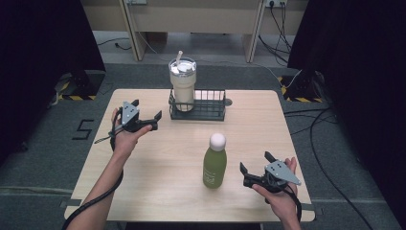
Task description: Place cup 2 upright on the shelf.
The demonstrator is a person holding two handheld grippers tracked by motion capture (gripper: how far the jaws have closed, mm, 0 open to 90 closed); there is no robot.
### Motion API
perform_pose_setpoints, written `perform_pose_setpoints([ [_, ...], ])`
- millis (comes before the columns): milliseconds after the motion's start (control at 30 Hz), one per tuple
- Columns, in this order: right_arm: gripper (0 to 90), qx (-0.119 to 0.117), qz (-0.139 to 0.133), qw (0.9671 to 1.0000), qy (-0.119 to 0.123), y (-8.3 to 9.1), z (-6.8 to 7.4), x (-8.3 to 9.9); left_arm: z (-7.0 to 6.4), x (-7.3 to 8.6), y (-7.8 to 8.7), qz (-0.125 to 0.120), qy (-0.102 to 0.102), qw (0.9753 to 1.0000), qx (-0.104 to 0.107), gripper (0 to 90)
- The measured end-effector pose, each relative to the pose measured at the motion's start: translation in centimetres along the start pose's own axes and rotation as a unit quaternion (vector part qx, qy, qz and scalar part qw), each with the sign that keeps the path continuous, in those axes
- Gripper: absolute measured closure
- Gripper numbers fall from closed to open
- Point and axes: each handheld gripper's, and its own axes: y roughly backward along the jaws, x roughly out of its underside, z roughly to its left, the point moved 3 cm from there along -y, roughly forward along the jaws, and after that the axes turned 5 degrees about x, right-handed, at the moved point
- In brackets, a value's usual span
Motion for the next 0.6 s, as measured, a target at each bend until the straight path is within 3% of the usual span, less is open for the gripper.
perform_pose_setpoints([
  [600,4.4,-0.082,-0.028,0.9962,0.006,1.4,4.2,-1.6,0.3,1.4,2.3,0.004,0.004,1.0000,-0.003,0.0],
])
